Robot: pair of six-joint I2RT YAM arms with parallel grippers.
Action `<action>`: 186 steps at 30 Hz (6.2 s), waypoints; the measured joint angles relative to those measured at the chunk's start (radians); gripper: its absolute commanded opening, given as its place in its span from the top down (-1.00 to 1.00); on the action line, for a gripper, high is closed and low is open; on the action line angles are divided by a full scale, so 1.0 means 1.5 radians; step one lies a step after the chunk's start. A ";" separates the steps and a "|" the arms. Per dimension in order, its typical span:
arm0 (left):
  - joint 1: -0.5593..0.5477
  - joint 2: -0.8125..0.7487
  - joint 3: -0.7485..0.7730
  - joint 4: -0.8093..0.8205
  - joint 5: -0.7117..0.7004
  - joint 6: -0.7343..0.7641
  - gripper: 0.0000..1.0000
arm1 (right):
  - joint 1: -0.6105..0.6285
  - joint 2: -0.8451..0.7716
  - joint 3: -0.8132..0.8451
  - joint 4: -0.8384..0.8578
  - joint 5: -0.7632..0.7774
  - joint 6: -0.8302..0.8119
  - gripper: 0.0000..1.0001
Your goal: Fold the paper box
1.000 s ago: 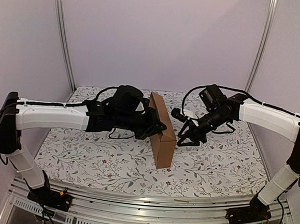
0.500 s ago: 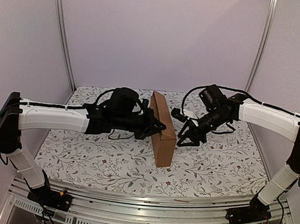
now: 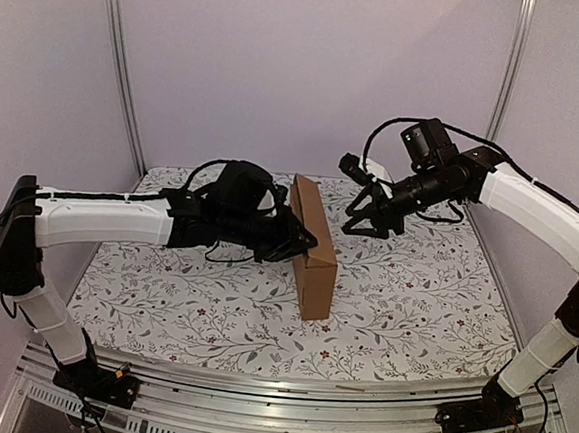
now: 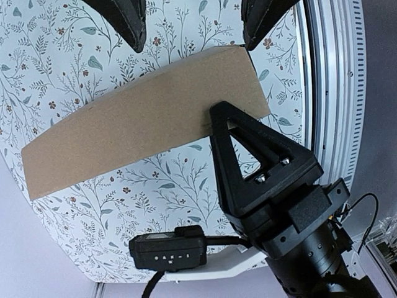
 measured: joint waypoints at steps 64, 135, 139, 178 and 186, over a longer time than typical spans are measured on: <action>0.243 0.376 0.463 -0.059 0.280 0.282 0.96 | -0.007 0.256 0.129 0.035 -0.287 0.136 0.35; 0.246 0.377 0.448 -0.028 0.305 0.266 0.96 | 0.246 0.076 0.053 -0.006 0.289 -0.185 0.54; 0.246 0.377 0.448 -0.028 0.306 0.265 0.97 | 0.247 0.076 0.053 -0.006 0.294 -0.187 0.55; 0.249 0.378 0.430 0.007 0.309 0.263 0.97 | 0.273 0.182 0.120 0.020 0.333 -0.246 0.78; 0.242 0.378 0.426 0.017 0.304 0.259 0.97 | 0.272 0.135 0.072 -0.002 0.359 -0.240 0.83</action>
